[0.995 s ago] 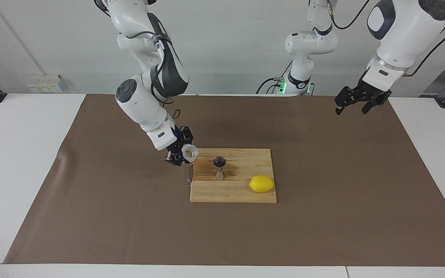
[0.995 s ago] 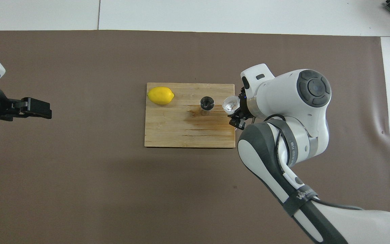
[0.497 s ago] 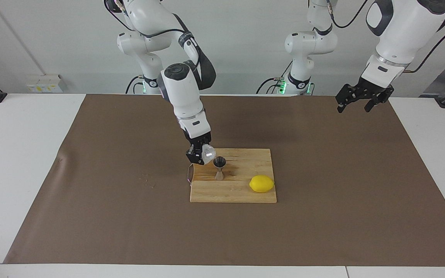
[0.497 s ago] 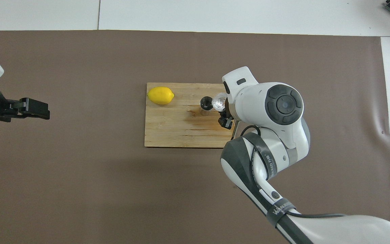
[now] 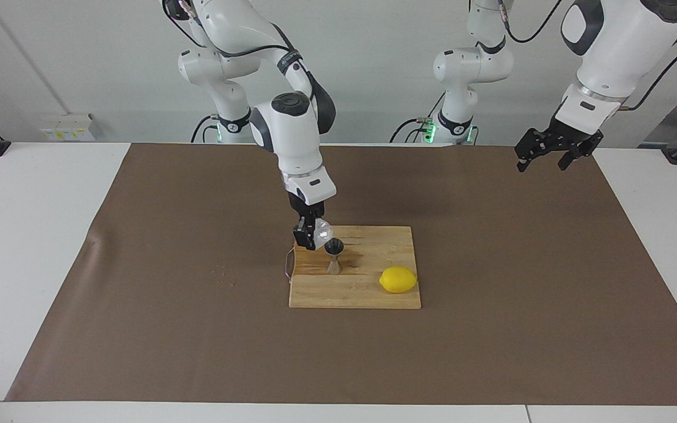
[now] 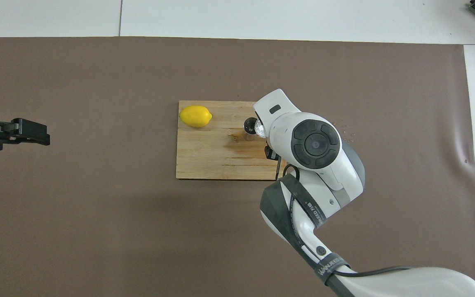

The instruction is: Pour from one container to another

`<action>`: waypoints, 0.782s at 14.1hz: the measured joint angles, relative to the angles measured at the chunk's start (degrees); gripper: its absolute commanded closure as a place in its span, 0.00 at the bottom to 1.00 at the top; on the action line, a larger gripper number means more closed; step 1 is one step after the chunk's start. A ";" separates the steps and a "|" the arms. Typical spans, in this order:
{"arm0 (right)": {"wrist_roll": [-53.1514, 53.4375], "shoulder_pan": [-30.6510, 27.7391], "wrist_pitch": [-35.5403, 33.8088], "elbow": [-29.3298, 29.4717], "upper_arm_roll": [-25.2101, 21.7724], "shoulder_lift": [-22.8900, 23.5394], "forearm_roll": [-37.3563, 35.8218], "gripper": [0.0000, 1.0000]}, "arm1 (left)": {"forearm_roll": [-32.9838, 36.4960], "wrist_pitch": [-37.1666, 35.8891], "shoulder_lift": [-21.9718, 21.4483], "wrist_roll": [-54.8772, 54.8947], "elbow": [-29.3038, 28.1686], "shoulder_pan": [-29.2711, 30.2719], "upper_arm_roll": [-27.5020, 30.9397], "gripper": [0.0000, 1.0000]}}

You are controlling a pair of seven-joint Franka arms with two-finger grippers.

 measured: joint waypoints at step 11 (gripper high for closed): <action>7.23 0.91 0.05 1.07 -0.03 0.75 -10.77 0.81 | 0.04 -0.05 0.01 0.02 -0.55 0.77 -0.14 0.00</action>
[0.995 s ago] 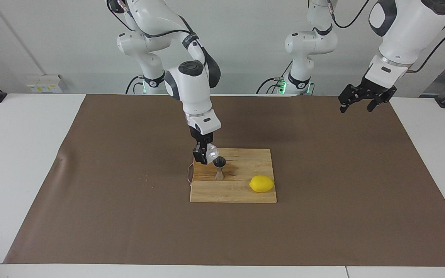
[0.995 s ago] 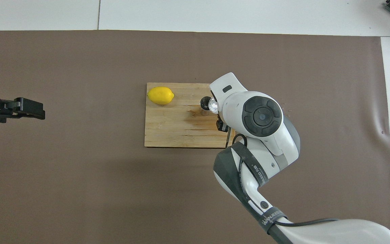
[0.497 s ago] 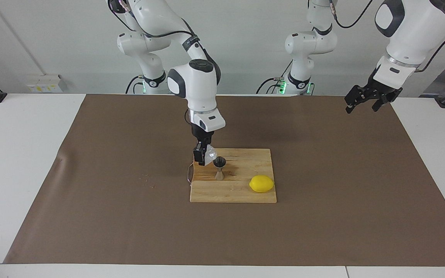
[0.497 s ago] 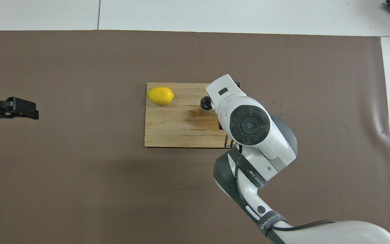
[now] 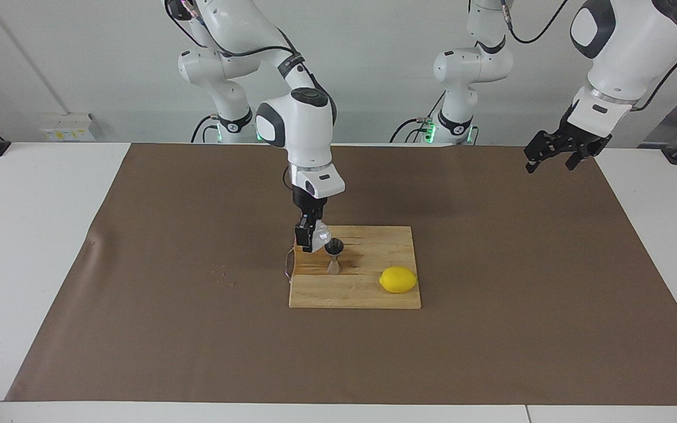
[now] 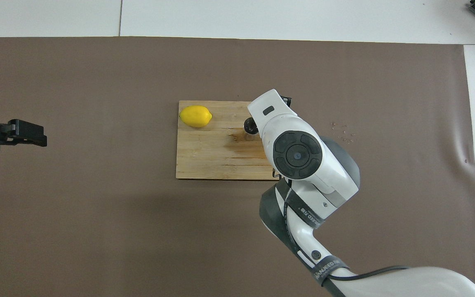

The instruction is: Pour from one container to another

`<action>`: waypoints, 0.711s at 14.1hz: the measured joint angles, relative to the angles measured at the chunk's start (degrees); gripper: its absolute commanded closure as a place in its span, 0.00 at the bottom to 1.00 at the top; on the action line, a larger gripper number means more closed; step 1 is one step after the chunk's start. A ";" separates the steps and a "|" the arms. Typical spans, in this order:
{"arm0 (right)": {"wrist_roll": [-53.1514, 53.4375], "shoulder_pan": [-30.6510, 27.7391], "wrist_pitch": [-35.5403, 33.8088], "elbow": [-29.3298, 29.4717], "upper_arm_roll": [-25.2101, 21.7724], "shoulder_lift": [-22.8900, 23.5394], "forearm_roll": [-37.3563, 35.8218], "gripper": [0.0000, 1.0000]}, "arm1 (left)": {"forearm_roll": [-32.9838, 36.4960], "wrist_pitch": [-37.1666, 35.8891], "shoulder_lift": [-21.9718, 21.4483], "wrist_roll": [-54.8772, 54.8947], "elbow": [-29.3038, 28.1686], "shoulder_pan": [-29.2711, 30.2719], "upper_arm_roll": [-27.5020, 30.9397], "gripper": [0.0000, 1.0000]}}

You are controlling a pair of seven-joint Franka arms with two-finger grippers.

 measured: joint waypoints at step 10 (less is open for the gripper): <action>0.43 1.37 0.01 0.49 0.03 0.78 -8.60 0.81 | 0.00 -0.63 0.00 0.00 0.00 0.68 -0.43 0.00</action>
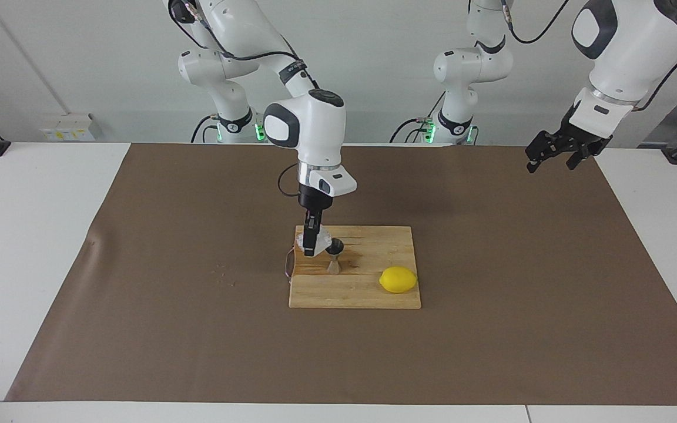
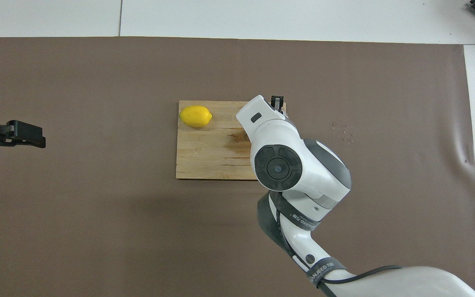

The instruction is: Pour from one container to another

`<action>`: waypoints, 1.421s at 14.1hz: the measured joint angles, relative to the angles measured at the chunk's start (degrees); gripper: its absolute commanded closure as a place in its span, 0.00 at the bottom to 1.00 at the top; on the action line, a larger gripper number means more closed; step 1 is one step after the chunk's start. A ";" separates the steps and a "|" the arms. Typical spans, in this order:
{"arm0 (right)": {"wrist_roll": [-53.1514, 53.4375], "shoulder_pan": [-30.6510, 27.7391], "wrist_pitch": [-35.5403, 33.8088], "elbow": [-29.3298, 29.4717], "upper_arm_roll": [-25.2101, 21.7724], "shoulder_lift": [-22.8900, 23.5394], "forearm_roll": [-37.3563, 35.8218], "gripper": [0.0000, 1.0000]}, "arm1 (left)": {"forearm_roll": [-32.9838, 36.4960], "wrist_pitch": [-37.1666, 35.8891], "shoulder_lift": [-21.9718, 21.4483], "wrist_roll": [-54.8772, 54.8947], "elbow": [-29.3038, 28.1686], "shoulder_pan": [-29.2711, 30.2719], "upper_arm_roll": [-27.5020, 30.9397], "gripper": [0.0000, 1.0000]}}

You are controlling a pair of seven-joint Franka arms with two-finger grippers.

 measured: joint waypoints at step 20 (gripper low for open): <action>4.19 -0.42 2.40 0.02 -0.11 0.36 5.14 0.79 | 0.00 -0.18 0.00 -0.02 0.00 0.47 -0.40 0.00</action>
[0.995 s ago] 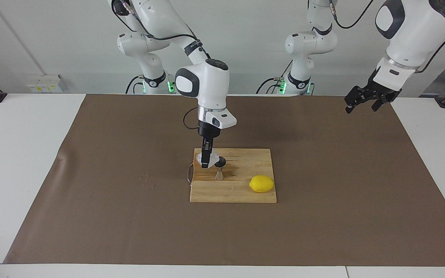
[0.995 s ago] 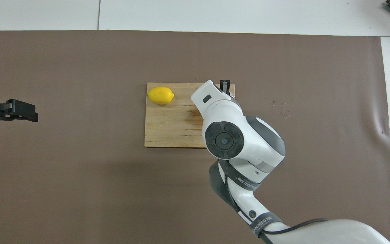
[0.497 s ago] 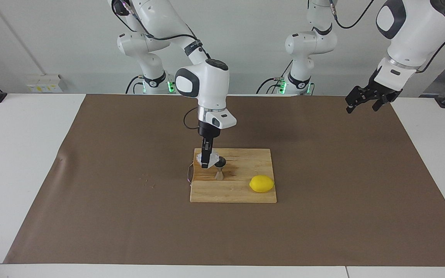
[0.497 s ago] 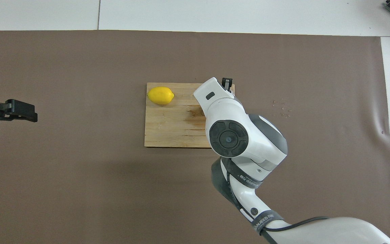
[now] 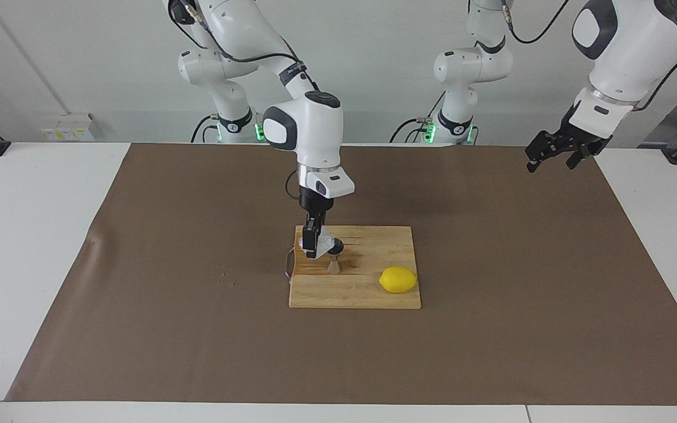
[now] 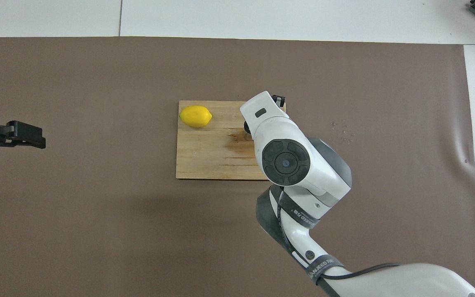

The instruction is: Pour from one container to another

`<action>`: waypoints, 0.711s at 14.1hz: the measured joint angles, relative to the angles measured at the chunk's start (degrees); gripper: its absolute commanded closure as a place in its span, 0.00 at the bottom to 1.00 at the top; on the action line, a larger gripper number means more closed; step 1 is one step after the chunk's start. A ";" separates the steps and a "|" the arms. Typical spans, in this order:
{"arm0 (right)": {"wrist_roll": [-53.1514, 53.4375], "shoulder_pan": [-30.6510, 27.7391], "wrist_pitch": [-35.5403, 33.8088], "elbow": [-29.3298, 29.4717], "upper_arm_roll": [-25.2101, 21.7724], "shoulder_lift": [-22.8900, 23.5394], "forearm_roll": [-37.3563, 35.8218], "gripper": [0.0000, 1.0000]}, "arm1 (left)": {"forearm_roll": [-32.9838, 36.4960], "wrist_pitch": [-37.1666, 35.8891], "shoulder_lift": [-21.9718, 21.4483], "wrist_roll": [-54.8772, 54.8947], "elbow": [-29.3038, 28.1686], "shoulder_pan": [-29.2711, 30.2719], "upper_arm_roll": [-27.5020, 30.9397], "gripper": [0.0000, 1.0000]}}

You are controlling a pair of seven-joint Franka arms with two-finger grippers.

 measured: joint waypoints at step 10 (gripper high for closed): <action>-4.67 -1.54 0.10 0.05 0.01 -0.89 11.26 0.79 | 0.00 -0.01 0.00 0.00 0.00 0.00 0.00 0.00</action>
